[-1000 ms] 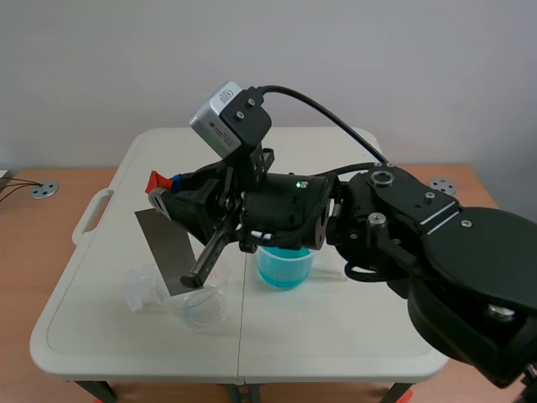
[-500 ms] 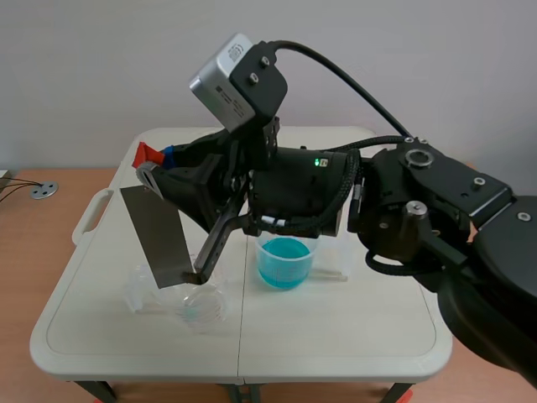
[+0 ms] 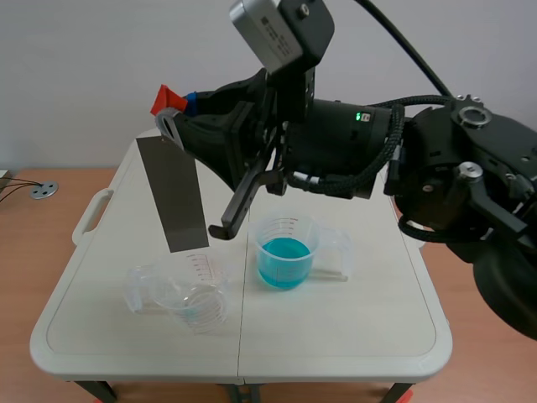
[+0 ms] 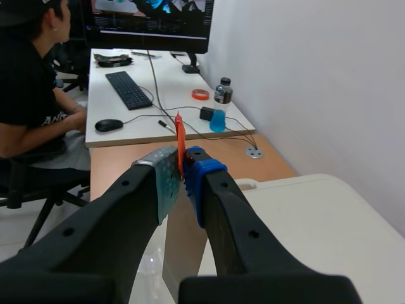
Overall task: Hold the metal plate by the orange handle, dip it into the blue solution, take it out and point at it, then put the plate back in the beaker on the left.
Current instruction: 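Point at the plate with the left hand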
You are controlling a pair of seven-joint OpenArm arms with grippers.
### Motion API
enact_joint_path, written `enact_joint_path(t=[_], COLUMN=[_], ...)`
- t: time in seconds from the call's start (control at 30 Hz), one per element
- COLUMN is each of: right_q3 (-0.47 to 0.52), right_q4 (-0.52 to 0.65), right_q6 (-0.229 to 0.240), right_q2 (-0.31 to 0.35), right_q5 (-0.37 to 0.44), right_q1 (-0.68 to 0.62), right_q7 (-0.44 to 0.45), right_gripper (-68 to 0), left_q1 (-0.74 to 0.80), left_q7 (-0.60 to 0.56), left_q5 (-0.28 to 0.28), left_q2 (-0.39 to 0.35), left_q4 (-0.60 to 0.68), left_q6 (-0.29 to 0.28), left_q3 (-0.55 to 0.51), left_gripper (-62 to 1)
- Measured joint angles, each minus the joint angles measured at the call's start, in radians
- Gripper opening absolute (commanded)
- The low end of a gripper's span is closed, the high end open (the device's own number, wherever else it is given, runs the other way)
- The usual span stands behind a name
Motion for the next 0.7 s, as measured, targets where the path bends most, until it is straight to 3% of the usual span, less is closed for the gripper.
enact_joint_path(t=[0.37, 0.7], right_q3=[0.115, 0.177], right_q4=[0.029, 0.029], right_q6=[0.000, 0.000], right_q2=[0.101, 0.215], right_q5=[0.084, 0.166], right_q1=[0.000, 0.000], right_q7=[0.000, 0.000], right_gripper=[-66.2, -66.2], left_q1=[0.001, 0.003], left_q7=[0.002, -0.005], left_q5=[0.000, -0.011], left_q2=[0.000, -0.001], left_q4=[0.014, 0.257], left_q6=[0.004, 0.004], left_q3=[-0.020, -0.334], left_gripper=[-59.4, -59.4])
